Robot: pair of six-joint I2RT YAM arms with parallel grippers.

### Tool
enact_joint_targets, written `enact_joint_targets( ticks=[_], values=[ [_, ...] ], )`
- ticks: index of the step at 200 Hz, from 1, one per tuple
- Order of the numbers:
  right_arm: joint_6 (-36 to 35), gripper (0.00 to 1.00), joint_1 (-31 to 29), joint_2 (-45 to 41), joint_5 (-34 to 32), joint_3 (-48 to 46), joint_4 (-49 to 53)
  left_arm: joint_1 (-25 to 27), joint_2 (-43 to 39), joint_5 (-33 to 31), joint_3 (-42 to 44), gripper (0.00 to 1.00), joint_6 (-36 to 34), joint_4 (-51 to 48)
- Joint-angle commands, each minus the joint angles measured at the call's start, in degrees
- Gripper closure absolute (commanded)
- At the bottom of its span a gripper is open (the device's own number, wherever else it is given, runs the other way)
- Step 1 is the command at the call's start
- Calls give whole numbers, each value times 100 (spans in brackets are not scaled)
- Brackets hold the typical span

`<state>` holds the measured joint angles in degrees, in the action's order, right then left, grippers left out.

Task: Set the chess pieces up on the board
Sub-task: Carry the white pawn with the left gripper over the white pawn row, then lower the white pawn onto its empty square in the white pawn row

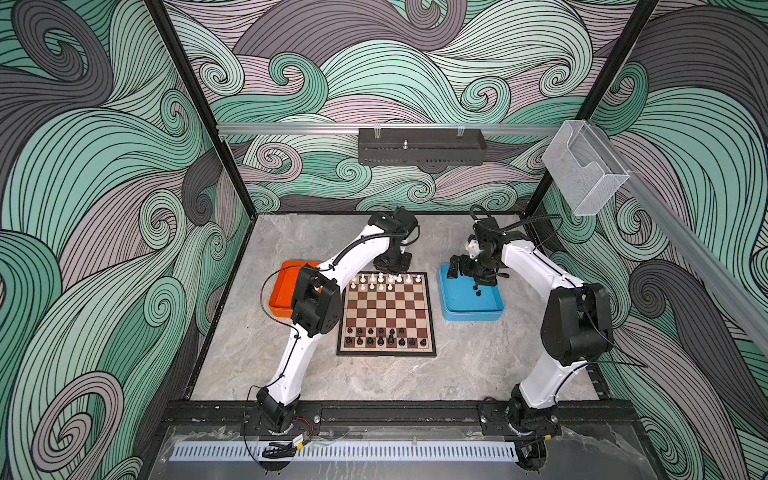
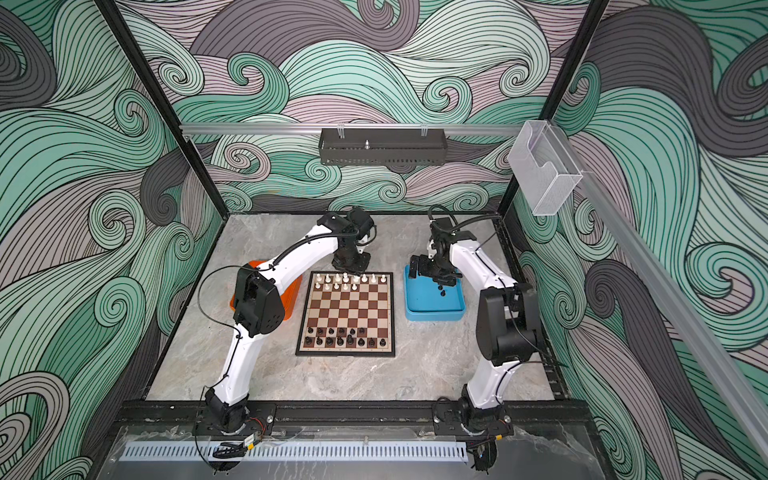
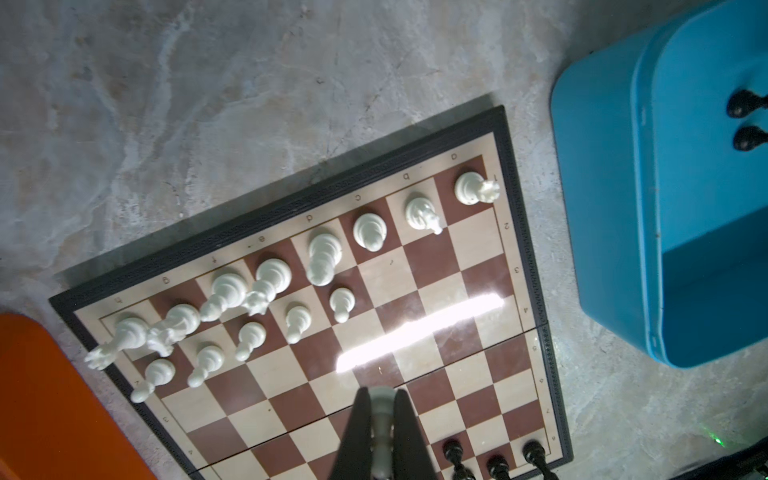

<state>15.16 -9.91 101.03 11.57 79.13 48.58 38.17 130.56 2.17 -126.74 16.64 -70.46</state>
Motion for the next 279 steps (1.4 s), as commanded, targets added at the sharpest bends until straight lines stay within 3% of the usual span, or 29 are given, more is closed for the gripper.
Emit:
enact_joint_targets(
  ticks=[1, 60, 279],
  values=[
    [-66, 0, 51, -107, 15, -52, 12, 119, 185, -31, -253, 96, -134, -287],
    [-83, 0, 61, -69, 20, -65, 3, 155, 639, -265, -541, 96, -107, -322],
    [-92, 0, 139, 74, 140, -100, -60, 164, 1077, -457, -571, 96, 208, 126]
  ],
)
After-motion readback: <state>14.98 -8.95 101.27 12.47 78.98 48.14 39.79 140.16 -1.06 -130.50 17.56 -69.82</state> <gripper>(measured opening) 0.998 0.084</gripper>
